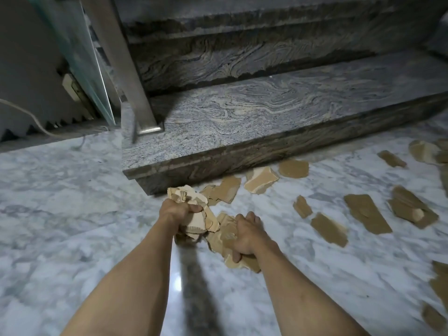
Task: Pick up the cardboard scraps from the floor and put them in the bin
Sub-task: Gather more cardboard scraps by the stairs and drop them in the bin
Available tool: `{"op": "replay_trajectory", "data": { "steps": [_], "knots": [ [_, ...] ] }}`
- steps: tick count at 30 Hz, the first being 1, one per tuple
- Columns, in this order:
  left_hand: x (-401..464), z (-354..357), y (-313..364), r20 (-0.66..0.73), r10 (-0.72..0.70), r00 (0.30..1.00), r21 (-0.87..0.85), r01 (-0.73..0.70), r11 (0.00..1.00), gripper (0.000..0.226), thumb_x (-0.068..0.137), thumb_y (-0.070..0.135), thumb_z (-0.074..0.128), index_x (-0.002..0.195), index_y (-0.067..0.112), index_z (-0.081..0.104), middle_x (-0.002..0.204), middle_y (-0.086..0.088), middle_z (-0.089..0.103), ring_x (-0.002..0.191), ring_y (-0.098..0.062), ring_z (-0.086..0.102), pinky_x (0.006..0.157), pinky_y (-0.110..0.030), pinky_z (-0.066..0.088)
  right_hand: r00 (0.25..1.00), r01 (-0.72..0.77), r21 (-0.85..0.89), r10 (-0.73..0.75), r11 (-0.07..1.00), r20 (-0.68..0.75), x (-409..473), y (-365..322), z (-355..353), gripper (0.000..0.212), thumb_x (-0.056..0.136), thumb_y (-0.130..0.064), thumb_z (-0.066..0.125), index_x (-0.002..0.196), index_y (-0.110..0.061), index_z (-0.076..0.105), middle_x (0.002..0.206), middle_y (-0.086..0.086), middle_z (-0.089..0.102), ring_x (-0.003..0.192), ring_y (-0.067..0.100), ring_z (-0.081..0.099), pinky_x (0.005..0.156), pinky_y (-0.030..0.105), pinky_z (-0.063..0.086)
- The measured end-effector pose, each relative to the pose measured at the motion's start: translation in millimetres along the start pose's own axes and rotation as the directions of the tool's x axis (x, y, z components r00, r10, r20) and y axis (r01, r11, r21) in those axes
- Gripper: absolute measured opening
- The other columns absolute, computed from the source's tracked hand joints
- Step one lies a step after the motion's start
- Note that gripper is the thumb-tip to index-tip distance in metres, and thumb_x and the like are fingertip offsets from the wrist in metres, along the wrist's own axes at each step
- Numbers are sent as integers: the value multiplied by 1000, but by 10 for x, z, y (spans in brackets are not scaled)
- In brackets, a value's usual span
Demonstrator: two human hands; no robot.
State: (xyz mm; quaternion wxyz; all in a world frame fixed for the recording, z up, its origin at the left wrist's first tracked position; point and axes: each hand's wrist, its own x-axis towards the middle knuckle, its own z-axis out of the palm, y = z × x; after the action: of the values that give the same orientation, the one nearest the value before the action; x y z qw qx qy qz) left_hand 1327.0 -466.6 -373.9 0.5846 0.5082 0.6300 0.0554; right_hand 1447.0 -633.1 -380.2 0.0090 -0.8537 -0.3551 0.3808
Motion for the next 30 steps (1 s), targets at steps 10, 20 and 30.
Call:
{"op": "replay_trajectory", "data": {
  "steps": [10, 20, 30],
  "knots": [
    [350, -104, -39, 108, 46, 993, -3, -46, 999, 42, 61, -4, 91, 95, 10, 71, 104, -6, 74, 100, -28, 69, 97, -37, 53, 991, -120, 528, 75, 840, 106, 314, 434, -800, 109, 51, -6, 92, 145, -18, 41, 129, 7, 62, 112, 31, 61, 89, 41, 56],
    [203, -492, -239, -15, 110, 994, -233, -110, 966, 44, 65, 3, 88, 106, 9, 72, 101, -10, 77, 93, -32, 73, 84, -45, 60, 994, -53, 692, -27, 720, 104, 696, -412, -712, 110, 37, -15, 94, 135, -13, 45, 130, 7, 59, 117, 32, 58, 92, 45, 55],
    [-111, -211, -376, 201, -62, 978, -582, 170, 796, 29, 85, 5, 64, 114, 1, 67, 100, -21, 74, 84, -38, 71, 60, -47, 61, 989, -59, 835, -84, 548, 125, 588, -844, -431, 55, 56, 0, 84, 108, -6, 68, 96, 12, 75, 88, 32, 73, 81, 48, 61]
  ]
}}
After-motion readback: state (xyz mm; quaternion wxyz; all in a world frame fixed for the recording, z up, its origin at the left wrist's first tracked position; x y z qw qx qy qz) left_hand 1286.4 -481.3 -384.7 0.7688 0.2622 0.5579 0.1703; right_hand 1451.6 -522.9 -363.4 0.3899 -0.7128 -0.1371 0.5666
